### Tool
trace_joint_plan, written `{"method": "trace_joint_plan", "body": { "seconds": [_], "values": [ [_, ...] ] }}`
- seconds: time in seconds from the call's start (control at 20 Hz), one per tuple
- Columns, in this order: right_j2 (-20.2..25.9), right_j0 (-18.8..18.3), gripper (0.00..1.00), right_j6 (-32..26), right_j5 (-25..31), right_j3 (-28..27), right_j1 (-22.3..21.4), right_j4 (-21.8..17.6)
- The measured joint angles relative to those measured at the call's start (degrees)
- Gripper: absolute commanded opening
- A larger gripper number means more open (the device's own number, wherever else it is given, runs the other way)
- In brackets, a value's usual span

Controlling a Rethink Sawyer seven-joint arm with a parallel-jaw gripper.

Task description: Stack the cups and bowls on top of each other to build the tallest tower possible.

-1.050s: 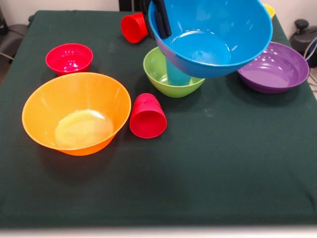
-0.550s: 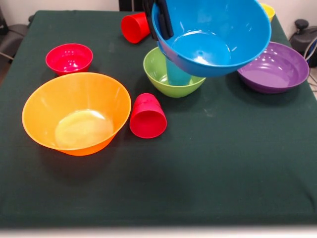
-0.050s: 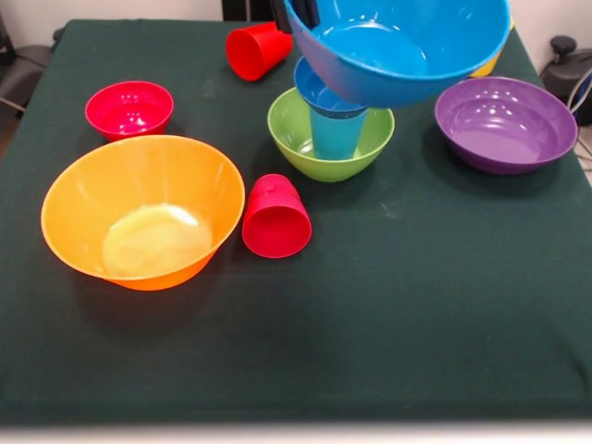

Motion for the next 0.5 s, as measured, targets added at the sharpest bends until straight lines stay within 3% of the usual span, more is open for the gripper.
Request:
{"method": "trace_joint_plan", "body": {
  "seconds": [0.5],
  "values": [
    [0.0,0.0,0.0,0.0,0.1,0.0,-1.8,0.5]
  ]
}}
